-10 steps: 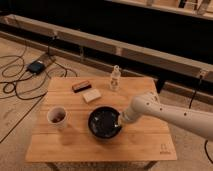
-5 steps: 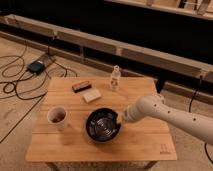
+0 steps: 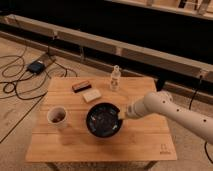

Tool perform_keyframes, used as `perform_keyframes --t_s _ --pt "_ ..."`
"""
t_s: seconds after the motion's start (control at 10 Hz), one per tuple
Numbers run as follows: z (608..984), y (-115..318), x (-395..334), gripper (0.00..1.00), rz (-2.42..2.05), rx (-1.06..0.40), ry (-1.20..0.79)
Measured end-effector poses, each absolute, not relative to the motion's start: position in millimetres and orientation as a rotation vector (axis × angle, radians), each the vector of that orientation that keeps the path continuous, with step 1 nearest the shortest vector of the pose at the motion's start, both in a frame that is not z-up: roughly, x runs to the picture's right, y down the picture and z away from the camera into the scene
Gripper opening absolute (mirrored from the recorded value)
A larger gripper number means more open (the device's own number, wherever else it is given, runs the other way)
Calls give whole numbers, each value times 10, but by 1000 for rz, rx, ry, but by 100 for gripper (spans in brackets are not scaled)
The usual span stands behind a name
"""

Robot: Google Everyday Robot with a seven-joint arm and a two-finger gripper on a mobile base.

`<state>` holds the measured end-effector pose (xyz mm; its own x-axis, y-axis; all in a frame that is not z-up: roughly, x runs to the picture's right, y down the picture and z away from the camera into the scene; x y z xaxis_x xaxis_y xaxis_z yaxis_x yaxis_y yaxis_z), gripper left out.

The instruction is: Pick up the ceramic bowl

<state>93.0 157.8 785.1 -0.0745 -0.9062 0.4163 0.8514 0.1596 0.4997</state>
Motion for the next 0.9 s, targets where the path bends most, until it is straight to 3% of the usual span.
perform_keyframes --t_s 0.9 --pt "7788 1400 975 0 -1493 92 -774"
